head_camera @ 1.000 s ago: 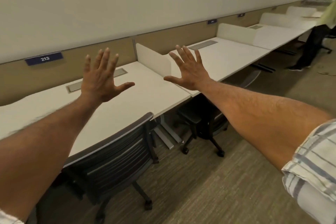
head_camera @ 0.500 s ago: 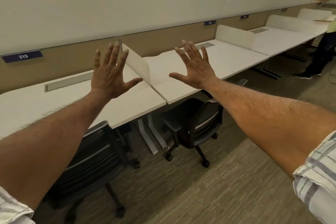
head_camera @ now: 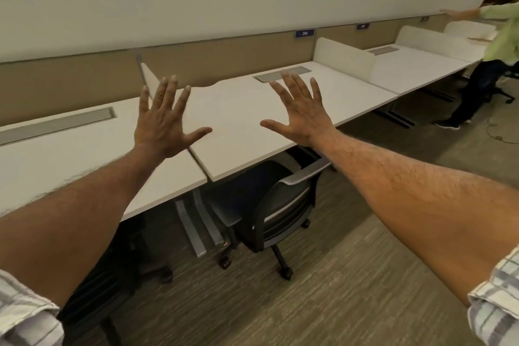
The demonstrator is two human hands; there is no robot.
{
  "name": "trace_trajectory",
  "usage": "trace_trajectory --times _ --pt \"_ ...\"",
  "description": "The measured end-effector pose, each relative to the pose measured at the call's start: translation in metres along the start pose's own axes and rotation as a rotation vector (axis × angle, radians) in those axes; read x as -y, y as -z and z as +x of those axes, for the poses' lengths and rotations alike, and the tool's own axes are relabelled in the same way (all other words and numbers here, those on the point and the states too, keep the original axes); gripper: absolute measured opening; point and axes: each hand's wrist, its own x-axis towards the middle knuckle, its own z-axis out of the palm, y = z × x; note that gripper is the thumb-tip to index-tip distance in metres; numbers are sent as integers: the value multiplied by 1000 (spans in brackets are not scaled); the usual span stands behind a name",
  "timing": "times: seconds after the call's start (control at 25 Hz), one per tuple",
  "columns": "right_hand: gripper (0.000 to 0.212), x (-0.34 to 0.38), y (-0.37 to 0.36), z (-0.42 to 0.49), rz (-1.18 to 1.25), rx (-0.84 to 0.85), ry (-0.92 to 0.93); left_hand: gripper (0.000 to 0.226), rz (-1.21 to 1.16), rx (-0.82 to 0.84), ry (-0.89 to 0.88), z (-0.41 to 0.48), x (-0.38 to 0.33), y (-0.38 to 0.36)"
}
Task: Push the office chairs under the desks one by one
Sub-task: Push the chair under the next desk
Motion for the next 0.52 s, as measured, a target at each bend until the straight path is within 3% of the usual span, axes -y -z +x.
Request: trace_trajectory --times 0.24,0.52 --pt "103 -94 -33 20 64 9 -4 109 -27 84 27 66 -78 -54" --pt "97 -215 -90 33 130 30 132 107 36 146 174 93 -171 -98"
